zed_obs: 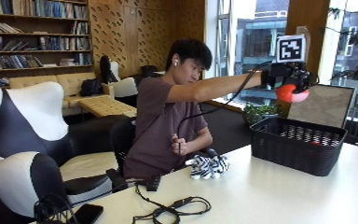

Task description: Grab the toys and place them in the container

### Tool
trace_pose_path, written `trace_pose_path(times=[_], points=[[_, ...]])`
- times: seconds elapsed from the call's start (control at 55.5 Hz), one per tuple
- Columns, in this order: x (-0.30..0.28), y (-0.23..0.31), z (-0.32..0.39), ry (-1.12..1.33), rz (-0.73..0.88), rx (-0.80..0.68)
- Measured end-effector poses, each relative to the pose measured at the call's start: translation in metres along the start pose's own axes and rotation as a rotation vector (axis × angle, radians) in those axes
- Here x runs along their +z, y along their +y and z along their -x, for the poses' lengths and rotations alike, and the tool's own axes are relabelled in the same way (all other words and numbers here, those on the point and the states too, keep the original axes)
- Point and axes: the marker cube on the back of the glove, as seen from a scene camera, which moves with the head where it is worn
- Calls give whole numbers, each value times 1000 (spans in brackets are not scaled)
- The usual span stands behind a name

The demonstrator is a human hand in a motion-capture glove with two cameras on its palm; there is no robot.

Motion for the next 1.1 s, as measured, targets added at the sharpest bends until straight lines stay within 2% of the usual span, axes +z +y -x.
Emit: trace_pose_path(times=[0.054,0.126,0.234,0.306,0.36,0.433,0.487,0.523,0.595,0.685,0.757,0.793,0.919,0.955,1.009,1.027,1.099], points=[[-19,0,19,-61,-10,2],[-40,2,47,-130,-29,-87],[-48,-4,91,-43,-25,7],[-47,-2,128,-138,14,-62],[-44,1,155,-171,27,-191],[-36,-3,182,-145,51,-123],[-30,3,201,-176,77,-270],[-26,7,213,-188,112,-349],[-10,6,231,-133,273,-250],[9,13,242,-136,467,-273],[9,20,237,-248,506,-434],[7,20,233,-284,494,-452],[-6,20,207,-250,445,-400],[-8,18,196,-180,441,-264],[-8,11,173,-3,441,94],[-10,12,164,16,439,136],[-24,26,129,-62,417,-8]])
